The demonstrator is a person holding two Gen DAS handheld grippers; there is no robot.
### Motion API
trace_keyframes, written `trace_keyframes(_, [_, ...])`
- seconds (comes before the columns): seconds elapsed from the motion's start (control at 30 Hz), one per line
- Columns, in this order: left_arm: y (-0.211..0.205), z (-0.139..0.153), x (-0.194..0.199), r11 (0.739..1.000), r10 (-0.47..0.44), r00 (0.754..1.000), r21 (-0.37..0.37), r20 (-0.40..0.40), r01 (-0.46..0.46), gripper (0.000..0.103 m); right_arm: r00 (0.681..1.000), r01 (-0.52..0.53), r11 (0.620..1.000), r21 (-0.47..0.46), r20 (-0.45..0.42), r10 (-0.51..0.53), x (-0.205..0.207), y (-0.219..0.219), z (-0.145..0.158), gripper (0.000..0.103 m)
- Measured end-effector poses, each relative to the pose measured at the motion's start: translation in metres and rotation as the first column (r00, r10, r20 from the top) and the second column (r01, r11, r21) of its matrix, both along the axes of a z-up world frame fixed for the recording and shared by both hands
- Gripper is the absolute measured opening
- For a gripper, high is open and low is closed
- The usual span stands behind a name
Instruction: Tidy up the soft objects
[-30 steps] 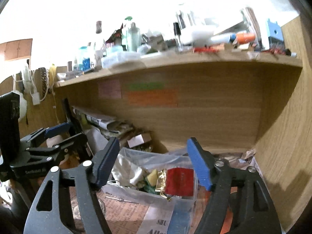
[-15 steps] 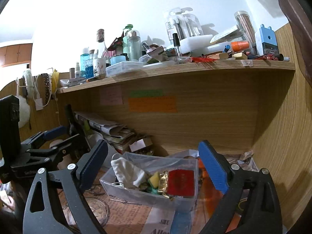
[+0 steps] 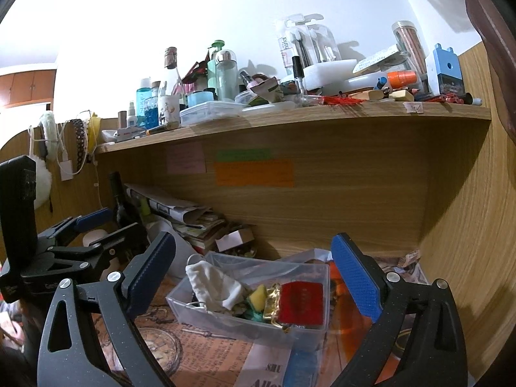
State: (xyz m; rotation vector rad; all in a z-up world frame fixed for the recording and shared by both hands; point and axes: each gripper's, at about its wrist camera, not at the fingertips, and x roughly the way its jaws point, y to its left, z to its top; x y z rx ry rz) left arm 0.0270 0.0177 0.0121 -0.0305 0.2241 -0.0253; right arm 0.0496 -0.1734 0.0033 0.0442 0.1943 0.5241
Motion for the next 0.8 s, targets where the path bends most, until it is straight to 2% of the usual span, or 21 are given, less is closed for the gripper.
trace_keyframes(0.8, [-0.0034, 0.0007, -0.0026, 1.000, -0.009, 1.000, 0.005, 0.003, 0.009, 0.103, 1.000, -0.008, 1.000, -0.007, -0.003, 0.008, -0.0002, 0.0038, -0.0011, 0.099])
